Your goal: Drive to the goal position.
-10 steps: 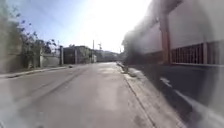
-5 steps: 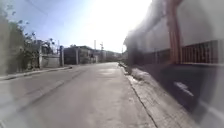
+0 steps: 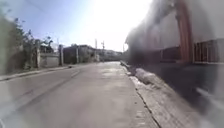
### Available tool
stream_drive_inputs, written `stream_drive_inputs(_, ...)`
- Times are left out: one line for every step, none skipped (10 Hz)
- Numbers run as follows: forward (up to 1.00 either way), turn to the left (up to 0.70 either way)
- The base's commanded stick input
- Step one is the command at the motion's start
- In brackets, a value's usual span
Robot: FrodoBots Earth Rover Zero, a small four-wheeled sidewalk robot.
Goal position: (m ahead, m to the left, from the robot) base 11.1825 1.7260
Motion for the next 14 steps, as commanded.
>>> stream_drive_inputs(1.0,0.0)
stream_drive_inputs(1.0,0.0)
stream_drive_inputs(1.0,0.0)
stream_drive_inputs(1.0,0.0)
stream_drive_inputs(1.0,0.0)
stream_drive_inputs(1.0,0.0)
stream_drive_inputs(1.0,0.0)
stream_drive_inputs(1.0,0.0)
stream_drive_inputs(1.0,0.0)
stream_drive_inputs(1.0,0.0)
stream_drive_inputs(1.0,-0.01)
stream_drive_inputs(1.0,-0.19)
stream_drive_inputs(1.0,-0.39)
stream_drive_inputs(1.0,-0.39)
